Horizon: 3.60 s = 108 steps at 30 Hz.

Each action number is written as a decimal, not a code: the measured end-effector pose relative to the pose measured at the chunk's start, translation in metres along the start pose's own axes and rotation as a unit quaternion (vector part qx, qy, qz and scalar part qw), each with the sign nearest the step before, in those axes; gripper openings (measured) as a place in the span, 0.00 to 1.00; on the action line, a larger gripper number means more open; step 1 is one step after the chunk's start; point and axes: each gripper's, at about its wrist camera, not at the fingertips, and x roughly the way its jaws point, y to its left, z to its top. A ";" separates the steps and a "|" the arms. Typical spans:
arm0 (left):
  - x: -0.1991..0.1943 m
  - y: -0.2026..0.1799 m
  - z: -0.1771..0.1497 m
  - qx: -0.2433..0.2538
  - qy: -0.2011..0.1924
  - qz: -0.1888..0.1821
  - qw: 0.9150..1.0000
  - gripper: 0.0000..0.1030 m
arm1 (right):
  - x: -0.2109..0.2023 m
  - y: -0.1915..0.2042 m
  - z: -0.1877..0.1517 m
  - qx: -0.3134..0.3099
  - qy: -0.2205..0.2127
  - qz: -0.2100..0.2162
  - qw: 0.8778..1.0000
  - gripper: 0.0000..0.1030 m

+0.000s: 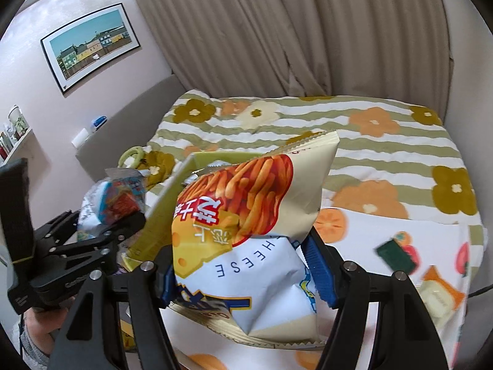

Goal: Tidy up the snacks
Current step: 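Carry both bags over the green box and release them inside, then move both tools back toward the pink bag and clear pouch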

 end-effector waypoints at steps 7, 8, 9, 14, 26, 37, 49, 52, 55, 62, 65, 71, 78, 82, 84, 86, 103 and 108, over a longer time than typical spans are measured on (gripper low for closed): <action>0.038 0.047 -0.005 -0.004 0.035 -0.026 0.999 0.63 | 0.036 0.048 -0.003 0.011 0.007 -0.008 1.000 0.64; 0.044 0.051 -0.005 -0.002 0.040 -0.032 0.999 0.63 | 0.040 0.053 -0.004 0.014 0.009 -0.013 1.000 0.64; 0.049 0.054 -0.005 0.000 0.045 -0.038 0.998 0.63 | 0.043 0.056 -0.004 0.015 0.011 -0.017 1.000 0.63; 0.060 0.063 -0.002 0.012 0.040 -0.061 0.997 1.00 | 0.051 0.067 -0.007 0.029 0.014 -0.043 0.999 0.63; 0.053 0.100 -0.024 -0.027 0.053 -0.099 0.993 1.00 | 0.062 0.085 -0.025 0.021 0.006 -0.054 0.998 0.63; 0.045 0.126 -0.031 -0.044 0.043 -0.071 0.996 1.00 | 0.093 0.104 -0.038 -0.018 -0.029 -0.062 0.998 0.95; 0.052 0.121 -0.051 -0.051 0.064 -0.076 0.994 1.00 | 0.085 0.094 -0.045 -0.005 -0.034 -0.073 0.997 1.00; 0.045 0.118 -0.047 -0.050 0.056 -0.079 0.994 1.00 | 0.077 0.094 -0.042 -0.004 -0.038 -0.071 0.997 1.00; 0.038 0.115 -0.042 -0.045 0.046 -0.082 0.995 1.00 | 0.068 0.095 -0.039 -0.002 -0.043 -0.071 0.997 1.00; 0.009 0.101 -0.034 -0.028 0.017 -0.088 0.996 1.00 | 0.044 0.099 -0.039 0.006 -0.052 -0.076 0.996 1.00; -0.003 0.095 -0.032 -0.022 0.006 -0.093 0.995 1.00 | 0.028 0.099 -0.040 0.010 -0.061 -0.082 0.995 1.00; -0.021 0.064 -0.028 0.006 -0.007 -0.132 0.991 1.00 | -0.013 0.087 -0.047 0.024 -0.067 -0.112 0.991 1.00; -0.035 0.009 -0.028 0.043 -0.016 -0.169 0.985 1.00 | -0.064 0.051 -0.064 0.049 -0.075 -0.164 0.982 1.00; -0.037 -0.032 -0.030 0.057 -0.013 -0.186 0.981 1.00 | -0.093 0.017 -0.074 0.055 -0.074 -0.202 0.975 1.00; -0.036 -0.056 -0.033 0.064 -0.010 -0.191 0.979 1.00 | -0.103 0.001 -0.079 0.057 -0.071 -0.215 0.972 1.00; -0.032 -0.080 -0.036 0.064 0.000 -0.195 0.979 1.00 | -0.114 -0.023 -0.086 0.065 -0.066 -0.222 0.971 1.00; 0.054 -0.265 -0.108 0.290 0.113 -0.186 0.932 1.00 | -0.096 -0.175 -0.130 0.075 0.058 -0.168 0.981 1.00; 0.084 -0.294 -0.140 0.389 0.133 -0.176 0.894 1.00 | -0.069 -0.194 -0.141 0.073 0.084 -0.148 0.983 1.00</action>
